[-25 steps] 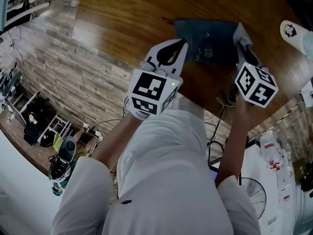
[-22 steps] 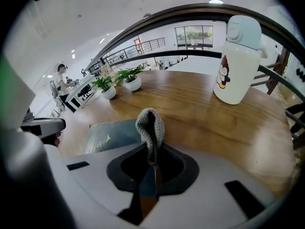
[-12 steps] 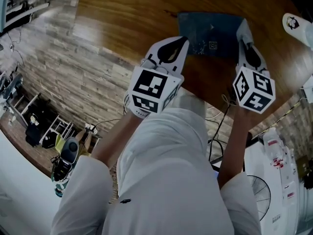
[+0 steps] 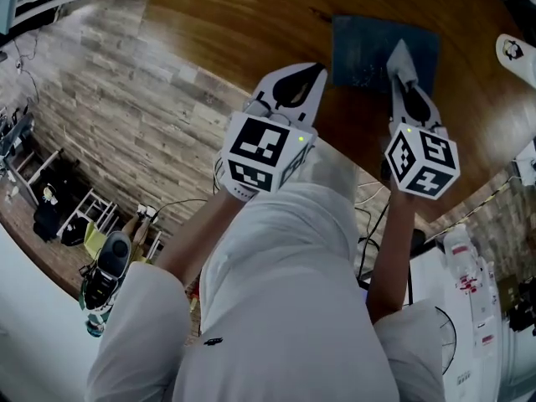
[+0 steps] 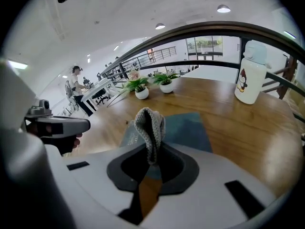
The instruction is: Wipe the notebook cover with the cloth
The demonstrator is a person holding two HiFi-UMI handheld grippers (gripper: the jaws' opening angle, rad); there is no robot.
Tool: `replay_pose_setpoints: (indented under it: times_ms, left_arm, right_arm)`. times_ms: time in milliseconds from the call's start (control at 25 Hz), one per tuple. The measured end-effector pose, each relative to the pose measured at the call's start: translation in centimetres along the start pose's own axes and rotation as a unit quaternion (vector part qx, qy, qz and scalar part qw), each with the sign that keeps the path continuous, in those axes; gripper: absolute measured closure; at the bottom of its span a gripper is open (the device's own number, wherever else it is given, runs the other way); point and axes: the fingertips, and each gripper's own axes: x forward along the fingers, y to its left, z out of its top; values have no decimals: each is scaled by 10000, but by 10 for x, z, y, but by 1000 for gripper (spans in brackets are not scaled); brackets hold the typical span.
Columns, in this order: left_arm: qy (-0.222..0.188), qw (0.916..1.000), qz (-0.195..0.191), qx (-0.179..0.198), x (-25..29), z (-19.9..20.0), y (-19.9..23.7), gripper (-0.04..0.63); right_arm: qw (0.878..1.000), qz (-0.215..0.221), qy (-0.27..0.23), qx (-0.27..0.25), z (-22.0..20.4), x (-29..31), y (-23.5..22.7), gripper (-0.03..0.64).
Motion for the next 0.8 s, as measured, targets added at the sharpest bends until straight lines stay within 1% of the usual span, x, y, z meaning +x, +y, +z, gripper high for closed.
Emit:
replay_pose_setpoints:
  times_ms: [160,360,600,800]
  left_arm:
    - [-5,10000,-17,-4,-8,-6,3,575]
    - [-30,10000,5,-17,-15,-8,7,575]
    - [-13,10000,-7,-25,-19,-12,11,576]
    - [45,10000,4,-48,-22,-20,12,575]
  right_arm:
    - [9996,285,29,-2,-6,3,27,578]
    - [9975,672,209,-8,-19,8,60,577]
    - [9952,927,321,-63,-24,17,84,577]
    - [9927,1106,491,5,-34,28,92,577]
